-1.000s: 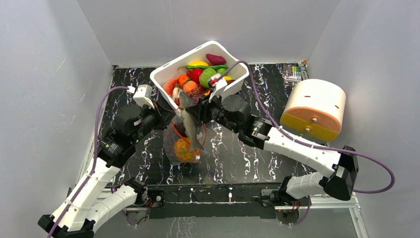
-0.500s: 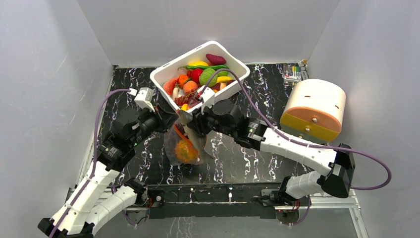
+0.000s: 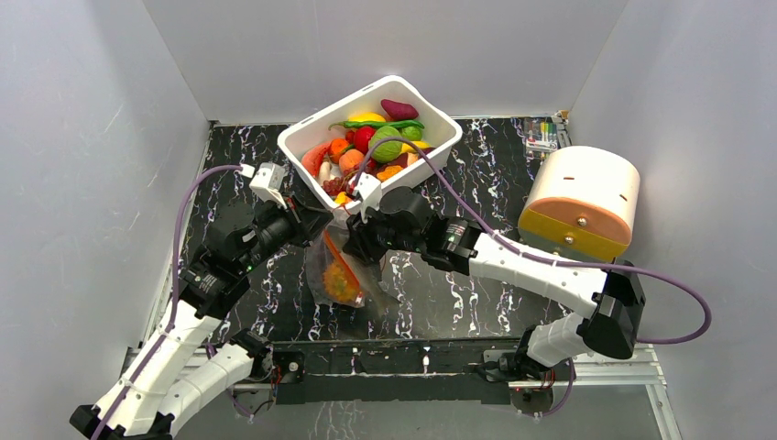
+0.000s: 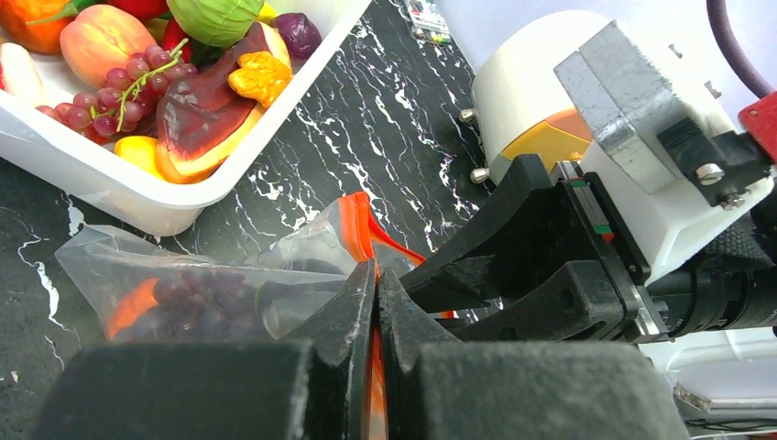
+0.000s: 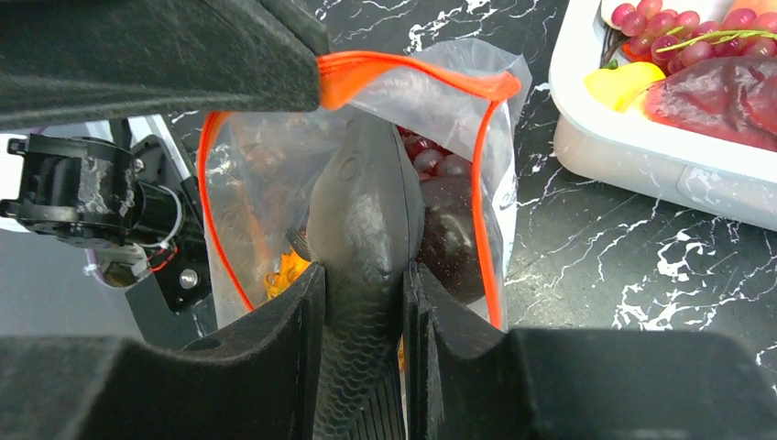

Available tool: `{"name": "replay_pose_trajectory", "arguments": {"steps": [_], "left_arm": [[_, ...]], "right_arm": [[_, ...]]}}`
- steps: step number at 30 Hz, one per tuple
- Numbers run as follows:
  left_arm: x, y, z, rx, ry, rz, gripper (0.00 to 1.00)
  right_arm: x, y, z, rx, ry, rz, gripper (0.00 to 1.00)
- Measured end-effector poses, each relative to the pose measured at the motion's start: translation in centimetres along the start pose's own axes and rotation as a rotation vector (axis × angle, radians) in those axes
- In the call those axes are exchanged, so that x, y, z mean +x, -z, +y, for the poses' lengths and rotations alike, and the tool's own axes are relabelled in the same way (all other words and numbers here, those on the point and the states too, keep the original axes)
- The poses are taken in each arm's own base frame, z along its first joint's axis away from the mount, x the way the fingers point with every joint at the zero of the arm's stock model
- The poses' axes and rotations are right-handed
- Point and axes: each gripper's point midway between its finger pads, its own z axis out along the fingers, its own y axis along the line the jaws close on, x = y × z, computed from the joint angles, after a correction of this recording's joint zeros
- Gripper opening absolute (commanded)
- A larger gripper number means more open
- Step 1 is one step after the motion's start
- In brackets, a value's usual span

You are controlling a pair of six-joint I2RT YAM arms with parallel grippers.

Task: Place the food in the zip-top bag and seal the zipper
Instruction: Place the fake fish in the zipper food storage bag.

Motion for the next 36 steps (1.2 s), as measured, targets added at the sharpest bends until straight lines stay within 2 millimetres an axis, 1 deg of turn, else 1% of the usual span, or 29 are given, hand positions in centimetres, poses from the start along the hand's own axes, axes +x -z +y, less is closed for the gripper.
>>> {"name": "replay_pose_trajectory", "arguments": {"steps": [5,6,9,12,15,19,21,24,26,28,34,36], "left_arm": [[0.1,0.0,-0.1,0.01,0.001,0.004,0.0],[0.2,0.0,-0.2,0.012,0.002,0.005,0.0],[0.6,-0.1,-0.1,0.017,0.008,0.009,0.0],[1.0,-0.2,0.1,0.016,0.013,0.016,0.0],[1.0,-0.2,0.0,0.018,0.017,0.016,0.0],[0.9,-0.2,0.0,0.018,0.017,0.015,0.0],[0.9,-0.2,0.0,0.017,0.017,0.015,0.0],[0.8,-0.2,0.2,0.008,0.016,0.008,0.0],[0.8,-0.2,0.3,0.005,0.016,0.008,0.0],[0.9,-0.2,0.3,0.003,0.017,0.011,0.0],[1.2,-0.2,0.5,-0.004,0.019,0.021,0.0],[1.1,-0.2,0.5,-0.006,0.019,0.019,0.0]], "right_arm": [[-0.7,-0.3,0.4,-0.003,-0.032,-0.013,0.22],[-0.9,-0.6,0.4,0.0,-0.043,-0.012,0.23],[-0.9,-1.9,0.0,0.031,-0.092,-0.001,0.29],[-0.5,-3.1,-0.6,0.085,-0.174,0.011,0.3],[-0.3,-3.5,-1.1,0.125,-0.254,0.006,0.3],[-0.7,-3.5,-1.5,0.17,-0.338,-0.021,0.4],[-0.9,-3.5,-1.6,0.179,-0.359,-0.032,0.48],[-1.1,-3.5,-1.7,0.188,-0.375,-0.04,0.57],[-1.2,-3.1,-1.8,0.192,-0.377,-0.043,0.59],[-1.7,-2.4,-1.7,0.192,-0.377,-0.053,0.6],[-3.8,1.3,-1.1,0.168,-0.38,-0.111,0.57],[-3.6,2.3,-1.1,0.168,-0.382,-0.113,0.57]]}}
